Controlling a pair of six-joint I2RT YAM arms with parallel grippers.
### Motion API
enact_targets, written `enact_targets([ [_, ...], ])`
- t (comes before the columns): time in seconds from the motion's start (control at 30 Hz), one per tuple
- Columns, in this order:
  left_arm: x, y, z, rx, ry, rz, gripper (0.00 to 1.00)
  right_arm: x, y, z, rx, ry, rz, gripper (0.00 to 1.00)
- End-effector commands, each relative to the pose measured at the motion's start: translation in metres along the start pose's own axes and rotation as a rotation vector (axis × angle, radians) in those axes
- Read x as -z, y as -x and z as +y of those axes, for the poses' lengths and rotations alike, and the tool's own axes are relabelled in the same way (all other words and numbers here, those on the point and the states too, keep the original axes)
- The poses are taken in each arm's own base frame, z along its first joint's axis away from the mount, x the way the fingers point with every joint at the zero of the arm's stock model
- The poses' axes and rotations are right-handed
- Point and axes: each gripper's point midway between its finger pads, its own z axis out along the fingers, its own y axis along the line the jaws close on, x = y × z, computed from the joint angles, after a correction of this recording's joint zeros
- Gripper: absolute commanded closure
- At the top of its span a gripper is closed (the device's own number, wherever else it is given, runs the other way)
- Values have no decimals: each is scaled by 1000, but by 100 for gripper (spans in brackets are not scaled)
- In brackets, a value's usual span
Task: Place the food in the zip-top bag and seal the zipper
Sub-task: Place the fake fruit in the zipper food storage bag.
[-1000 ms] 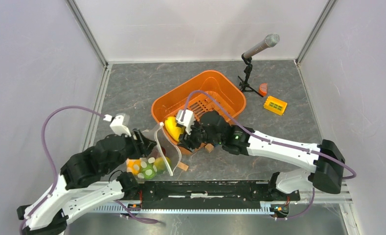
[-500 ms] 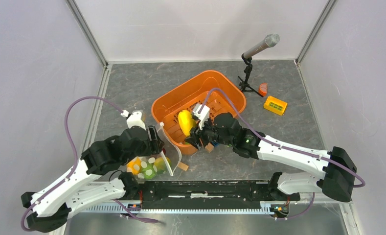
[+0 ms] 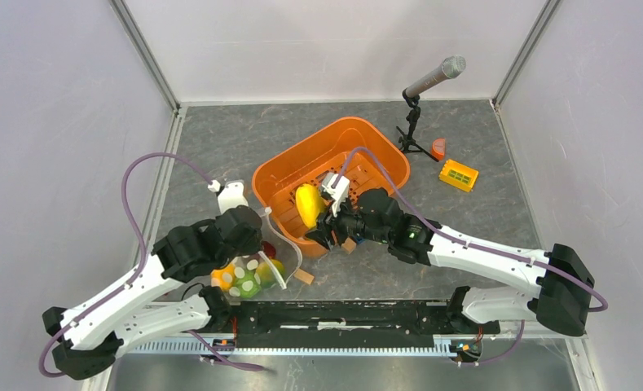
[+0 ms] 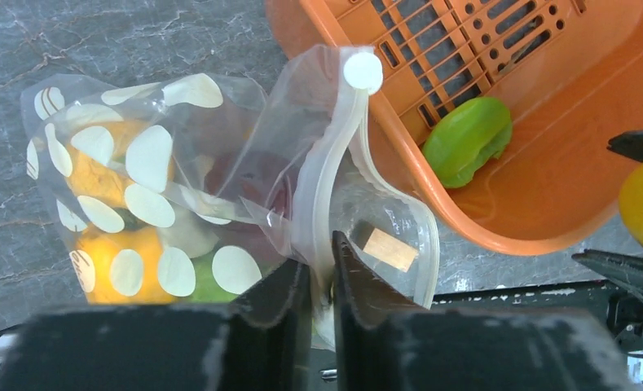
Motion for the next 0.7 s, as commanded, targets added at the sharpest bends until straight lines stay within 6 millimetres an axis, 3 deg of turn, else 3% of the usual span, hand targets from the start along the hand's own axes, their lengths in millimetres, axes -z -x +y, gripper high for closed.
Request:
enact_targets([
  [0.0, 5, 14, 2, 40, -7, -71, 88, 0, 12, 16, 20, 89, -43, 67],
  [0.1, 14, 19, 1, 54, -49, -95, 95, -2, 8, 37, 61, 199, -11, 68],
  [0.23, 28, 28, 2, 83, -103, -134, 96, -9, 3, 70, 173, 297, 54, 67],
  [0.27, 32, 30, 3, 90, -117, -145, 96, -13, -6, 74, 182, 313, 100, 67],
  [0.43, 42, 34, 3, 98, -160, -162, 96, -31, -22, 84, 193, 330, 211, 67],
  [0.67, 41, 34, 4, 107, -158, -165, 94, -40, -29, 95, 239, 329, 294, 65],
])
